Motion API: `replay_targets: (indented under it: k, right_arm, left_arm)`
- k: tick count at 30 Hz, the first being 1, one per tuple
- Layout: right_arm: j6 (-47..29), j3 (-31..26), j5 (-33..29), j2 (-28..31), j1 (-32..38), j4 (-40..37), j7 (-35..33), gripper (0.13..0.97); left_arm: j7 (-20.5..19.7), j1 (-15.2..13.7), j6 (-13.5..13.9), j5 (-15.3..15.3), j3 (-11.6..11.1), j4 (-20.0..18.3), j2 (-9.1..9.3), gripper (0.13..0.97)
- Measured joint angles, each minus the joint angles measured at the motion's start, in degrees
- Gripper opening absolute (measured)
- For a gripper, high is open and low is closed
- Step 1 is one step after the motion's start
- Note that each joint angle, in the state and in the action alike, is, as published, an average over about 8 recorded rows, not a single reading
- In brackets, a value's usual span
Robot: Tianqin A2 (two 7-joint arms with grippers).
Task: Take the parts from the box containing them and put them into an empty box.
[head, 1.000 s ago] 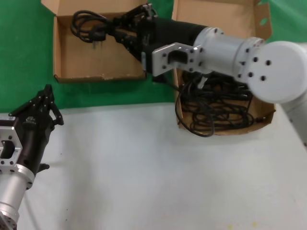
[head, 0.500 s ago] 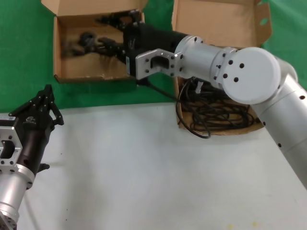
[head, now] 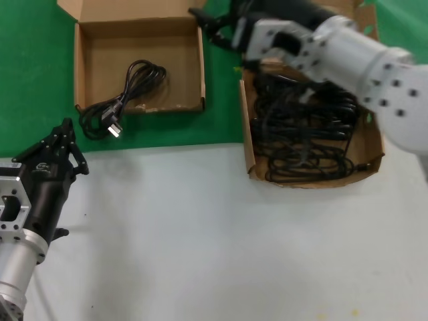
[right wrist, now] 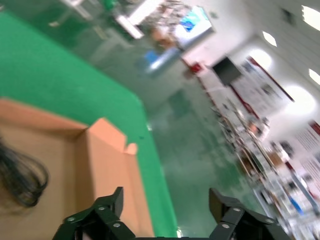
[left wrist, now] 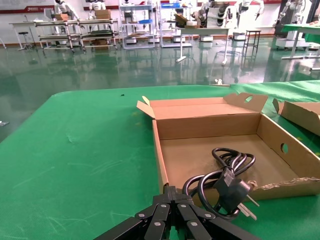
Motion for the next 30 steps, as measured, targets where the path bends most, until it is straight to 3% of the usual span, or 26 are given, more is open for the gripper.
replay_targets:
  k: [7, 13, 21, 30]
  right_arm:
    - [-4.8, 10.5, -5.9, -0.8, -7.4, 14.0, 13.1, 0.640]
    - [-5.6, 16.0, -7.2, -1.3, -13.2, 21.6, 18.2, 0.776]
    - [-5.1, 17.5, -6.6, -1.2, -15.7, 23.3, 19.1, 0.843]
    - [-1.9, 17.6, -1.6, -0.6, -18.7, 21.9, 18.2, 0.934]
  left_arm:
    - [0.0, 0.0, 0.0, 0.0, 0.0, 0.0, 0.00, 0.145]
    - [0.0, 0.0, 0.0, 0.0, 0.0, 0.0, 0.00, 0.145]
    - [0.0, 0.0, 0.0, 0.0, 0.0, 0.0, 0.00, 0.145]
    - [0.1, 0.1, -0.1, 0.0, -0.1, 0.0, 0.03, 0.179]
